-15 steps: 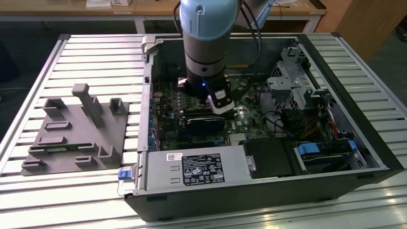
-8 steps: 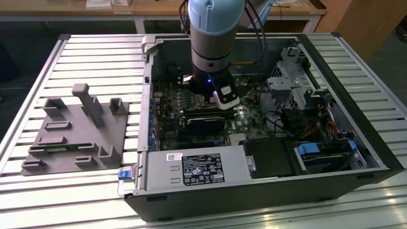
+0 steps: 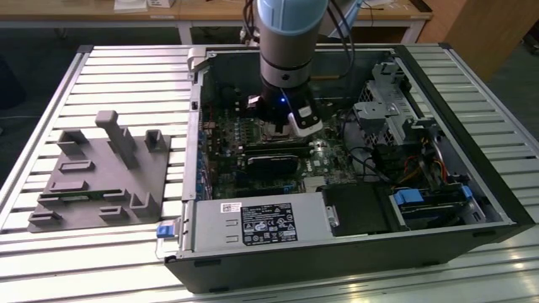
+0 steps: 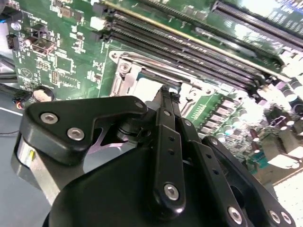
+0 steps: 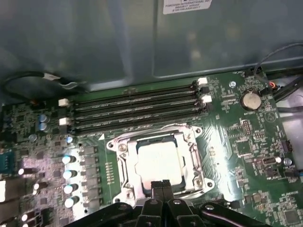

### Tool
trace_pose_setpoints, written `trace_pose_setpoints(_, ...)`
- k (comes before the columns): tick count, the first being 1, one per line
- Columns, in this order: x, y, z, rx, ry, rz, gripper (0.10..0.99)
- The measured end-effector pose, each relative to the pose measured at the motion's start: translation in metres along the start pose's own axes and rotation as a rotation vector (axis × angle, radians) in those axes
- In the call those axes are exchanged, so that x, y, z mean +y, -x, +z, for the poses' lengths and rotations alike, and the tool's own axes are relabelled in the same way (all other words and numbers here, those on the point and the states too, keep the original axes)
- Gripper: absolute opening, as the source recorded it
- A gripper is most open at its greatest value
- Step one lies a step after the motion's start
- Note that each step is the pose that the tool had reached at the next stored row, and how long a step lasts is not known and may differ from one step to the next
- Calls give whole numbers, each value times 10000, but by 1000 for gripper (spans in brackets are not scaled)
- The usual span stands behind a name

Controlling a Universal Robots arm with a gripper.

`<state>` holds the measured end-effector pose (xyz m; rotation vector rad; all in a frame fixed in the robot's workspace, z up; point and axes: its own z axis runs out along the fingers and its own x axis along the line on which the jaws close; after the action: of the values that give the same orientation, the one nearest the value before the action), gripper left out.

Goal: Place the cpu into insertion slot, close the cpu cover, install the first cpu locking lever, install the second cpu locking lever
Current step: 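Install the second cpu locking lever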

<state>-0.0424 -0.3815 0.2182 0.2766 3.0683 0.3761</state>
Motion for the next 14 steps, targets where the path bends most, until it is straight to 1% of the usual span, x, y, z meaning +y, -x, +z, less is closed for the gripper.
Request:
trace_pose_setpoints(2, 44, 8, 11, -24, -147, -8, 106)
trace_pose_setpoints(6, 128, 7, 33, -86, -493, -29, 106)
trace_pose_setpoints(7, 147, 5, 38, -99, -566, -34, 106)
trace_pose_setpoints(8, 168, 1, 44, -108, -616, -36, 106)
trace_pose_setpoints(10, 209, -7, 54, -114, -660, -40, 106)
trace_pose_setpoints(12, 244, -14, 64, -117, -668, -40, 106)
trace_pose_setpoints(14, 248, -14, 65, -117, -675, -41, 106)
